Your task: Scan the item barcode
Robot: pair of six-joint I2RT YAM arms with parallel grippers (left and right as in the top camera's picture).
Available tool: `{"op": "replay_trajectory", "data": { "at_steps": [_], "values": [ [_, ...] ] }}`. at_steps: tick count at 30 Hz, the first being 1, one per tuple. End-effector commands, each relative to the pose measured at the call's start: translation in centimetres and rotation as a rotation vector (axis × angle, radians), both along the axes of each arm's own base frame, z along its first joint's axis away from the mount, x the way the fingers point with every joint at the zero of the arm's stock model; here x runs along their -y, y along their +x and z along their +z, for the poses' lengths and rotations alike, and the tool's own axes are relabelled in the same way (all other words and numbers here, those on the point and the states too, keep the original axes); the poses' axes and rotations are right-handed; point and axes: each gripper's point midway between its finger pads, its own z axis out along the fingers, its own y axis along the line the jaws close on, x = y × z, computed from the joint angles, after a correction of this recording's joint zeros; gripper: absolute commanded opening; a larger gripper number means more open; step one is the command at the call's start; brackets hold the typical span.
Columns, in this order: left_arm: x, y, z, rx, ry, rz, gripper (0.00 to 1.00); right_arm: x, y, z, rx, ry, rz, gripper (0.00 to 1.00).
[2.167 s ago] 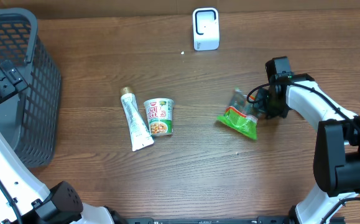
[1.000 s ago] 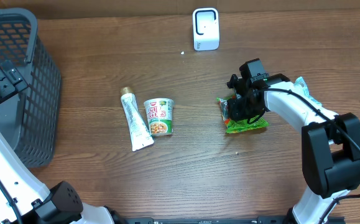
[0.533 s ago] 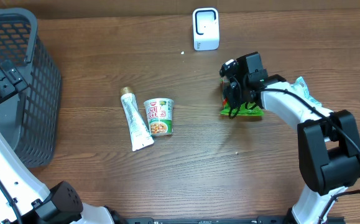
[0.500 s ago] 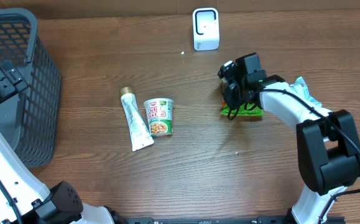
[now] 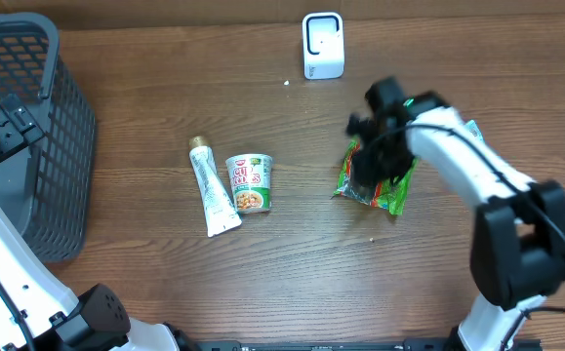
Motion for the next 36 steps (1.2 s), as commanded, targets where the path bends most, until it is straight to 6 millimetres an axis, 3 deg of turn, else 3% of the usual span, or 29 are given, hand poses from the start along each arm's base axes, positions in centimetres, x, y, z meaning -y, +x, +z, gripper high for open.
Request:
{"op": "replay_trajectory", "data": {
  "at_steps": [1,2,5,7,11,17,26,28,32,34,36],
  "values": [
    [0.1,0.0,0.8,0.023,0.013,-0.002,1.0,3.6,2.4,6.6,0.044,0.117,-0.374,0.56],
    [0.1,0.0,0.8,0.023,0.013,-0.002,1.0,4.9,2.3,6.8,0.016,0.138,-0.421,0.66],
    [0.1,0.0,0.8,0.023,0.013,-0.002,1.0,8.5,1.5,5.2,-0.05,0.143,-0.526,0.73],
    [0.1,0.0,0.8,0.023,0.013,-0.002,1.0,9.3,1.0,3.7,-0.074,0.163,-0.539,0.76],
    [0.1,0.0,0.8,0.023,0.013,-0.003,1.0,8.5,0.2,0.2,-0.077,0.247,-0.503,0.82],
    [0.1,0.0,0.8,0.023,0.013,-0.003,1.0,6.2,0.0,-3.3,-0.025,0.328,-0.455,0.83],
    [0.1,0.0,0.8,0.023,0.013,-0.002,1.0,4.4,0.5,-7.3,0.099,0.308,-0.466,0.75],
    [0.2,0.0,0.8,0.023,0.013,-0.003,1.0,4.6,0.0,-8.3,0.093,0.255,-0.513,0.7],
    [0.2,0.0,0.8,0.023,0.013,-0.004,1.0,4.9,-1.3,-9.7,0.075,0.232,-0.539,0.17],
    [0.2,0.0,0.8,0.023,0.013,-0.003,1.0,4.9,-1.5,-9.9,0.077,0.233,-0.539,0.04],
    [0.2,0.0,0.8,0.023,0.013,-0.004,1.0,4.9,-1.4,-9.8,0.083,0.24,-0.538,0.04]
  ]
}}
